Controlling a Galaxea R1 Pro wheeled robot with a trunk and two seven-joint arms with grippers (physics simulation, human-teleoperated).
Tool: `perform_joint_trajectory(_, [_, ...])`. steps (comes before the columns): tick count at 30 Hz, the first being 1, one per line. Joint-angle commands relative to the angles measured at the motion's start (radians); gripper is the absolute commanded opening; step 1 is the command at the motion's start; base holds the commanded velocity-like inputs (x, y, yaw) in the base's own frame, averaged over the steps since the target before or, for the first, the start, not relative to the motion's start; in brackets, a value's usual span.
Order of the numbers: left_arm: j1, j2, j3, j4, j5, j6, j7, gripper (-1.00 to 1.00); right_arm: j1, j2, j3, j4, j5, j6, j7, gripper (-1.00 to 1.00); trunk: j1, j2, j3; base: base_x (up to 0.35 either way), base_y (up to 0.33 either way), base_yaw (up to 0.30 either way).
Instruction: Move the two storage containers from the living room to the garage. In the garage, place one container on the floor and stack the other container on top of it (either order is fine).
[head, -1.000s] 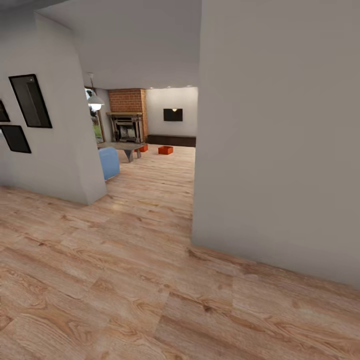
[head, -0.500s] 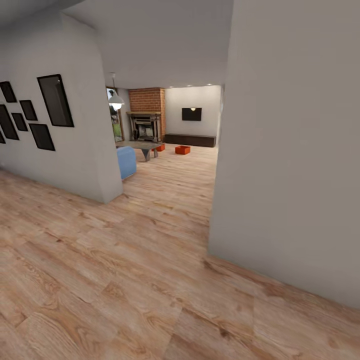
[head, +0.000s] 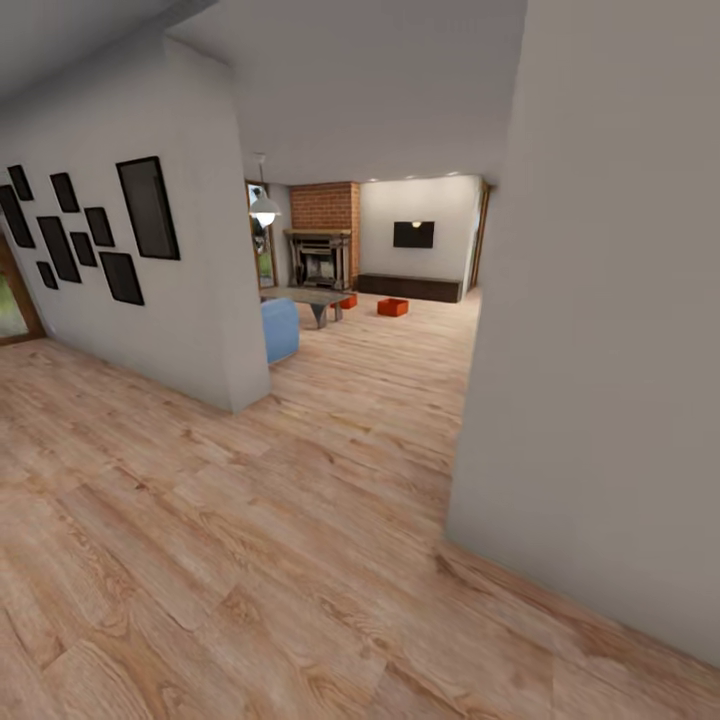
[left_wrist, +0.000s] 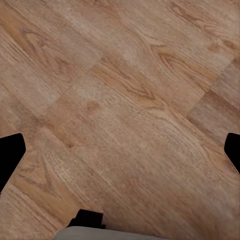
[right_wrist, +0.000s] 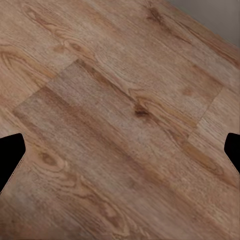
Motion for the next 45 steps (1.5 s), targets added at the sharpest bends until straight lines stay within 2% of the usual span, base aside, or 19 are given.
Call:
perform_joint_trajectory(1, [-0.001,0.0,-0.001,0.001,-0.001,-0.003,0.005,1.0,0.0,0.001,-0.006,-0.001,0.011,-0.001,-0.003,1.0,0.001,0.0,0.001,0.326,0.0,0.172])
perform_joint_trajectory(9, [-0.001,0.0,-0.001,0.0,-0.001,-0.003,0.005,1.0,0.0,0.001,-0.006,-0.001,0.011,-0.001,-0.003,1.0,0.001,0.0,0.007,0.326,0.0,0.107])
perform_joint_trajectory(31, [-0.001,0.001,-0.001,0.0,-0.001,-0.003,0.005,1.0,0.0,0.0,-0.006,-0.002,0.011,-0.001,-0.003,1.0,0.001,0.0,0.007,0.315,0.112,0.001])
perform_joint_trajectory(45, [-0.001,0.001,-0.001,-0.001,-0.001,-0.001,0.005,1.0,0.0,0.001,-0.006,-0.001,0.009,-0.001,-0.003,1.0,0.001,0.0,0.015,0.311,0.076,0.0])
